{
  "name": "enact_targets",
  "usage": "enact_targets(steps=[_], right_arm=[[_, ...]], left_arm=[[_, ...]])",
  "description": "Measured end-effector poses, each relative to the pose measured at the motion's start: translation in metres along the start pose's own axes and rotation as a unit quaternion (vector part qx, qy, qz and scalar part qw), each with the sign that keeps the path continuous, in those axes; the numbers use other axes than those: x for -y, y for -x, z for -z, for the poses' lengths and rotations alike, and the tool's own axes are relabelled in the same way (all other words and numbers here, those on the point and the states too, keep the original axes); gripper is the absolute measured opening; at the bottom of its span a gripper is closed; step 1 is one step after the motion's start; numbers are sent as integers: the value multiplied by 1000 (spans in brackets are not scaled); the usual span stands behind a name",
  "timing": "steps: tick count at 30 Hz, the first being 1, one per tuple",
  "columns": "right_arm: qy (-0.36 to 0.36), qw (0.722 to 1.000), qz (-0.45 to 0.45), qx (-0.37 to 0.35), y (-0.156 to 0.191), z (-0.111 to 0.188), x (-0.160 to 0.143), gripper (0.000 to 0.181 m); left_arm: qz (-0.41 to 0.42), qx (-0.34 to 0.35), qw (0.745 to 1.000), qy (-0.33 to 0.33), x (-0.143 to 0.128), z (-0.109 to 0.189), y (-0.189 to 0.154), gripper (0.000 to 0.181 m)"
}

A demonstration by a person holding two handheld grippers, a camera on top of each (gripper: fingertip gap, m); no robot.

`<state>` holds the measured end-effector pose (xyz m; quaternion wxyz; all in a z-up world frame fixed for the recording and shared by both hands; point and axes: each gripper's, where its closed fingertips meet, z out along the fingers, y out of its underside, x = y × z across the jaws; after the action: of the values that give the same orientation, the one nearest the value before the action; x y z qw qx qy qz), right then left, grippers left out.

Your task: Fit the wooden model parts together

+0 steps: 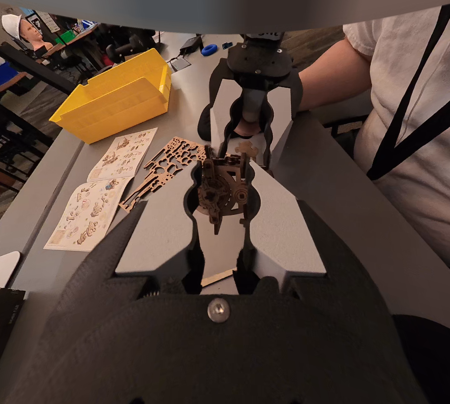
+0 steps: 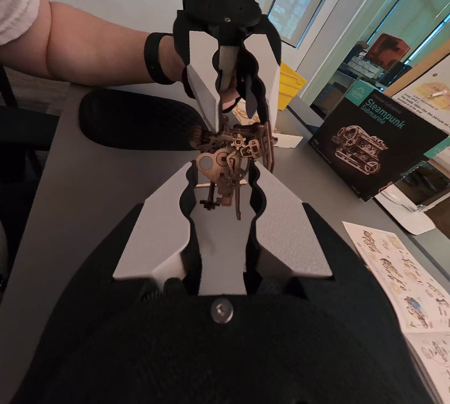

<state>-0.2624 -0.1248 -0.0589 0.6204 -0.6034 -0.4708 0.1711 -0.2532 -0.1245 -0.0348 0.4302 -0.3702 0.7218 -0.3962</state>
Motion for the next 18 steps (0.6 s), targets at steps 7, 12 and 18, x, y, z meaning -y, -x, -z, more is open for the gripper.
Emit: enact_targets(steps=[7, 12, 18], right_arm=[[-27, 1000, 8, -13, -3, 8, 11, 41], [-49, 998, 7, -49, -12, 9, 18, 42], [-63, 996, 14, -59, -16, 12, 21, 42]], left_arm=[[-43, 12, 999, -31, 9, 1, 1, 32], [-29, 35, 997, -67, 16, 4, 10, 32], [-26, 53, 995, -78, 22, 3, 13, 32]])
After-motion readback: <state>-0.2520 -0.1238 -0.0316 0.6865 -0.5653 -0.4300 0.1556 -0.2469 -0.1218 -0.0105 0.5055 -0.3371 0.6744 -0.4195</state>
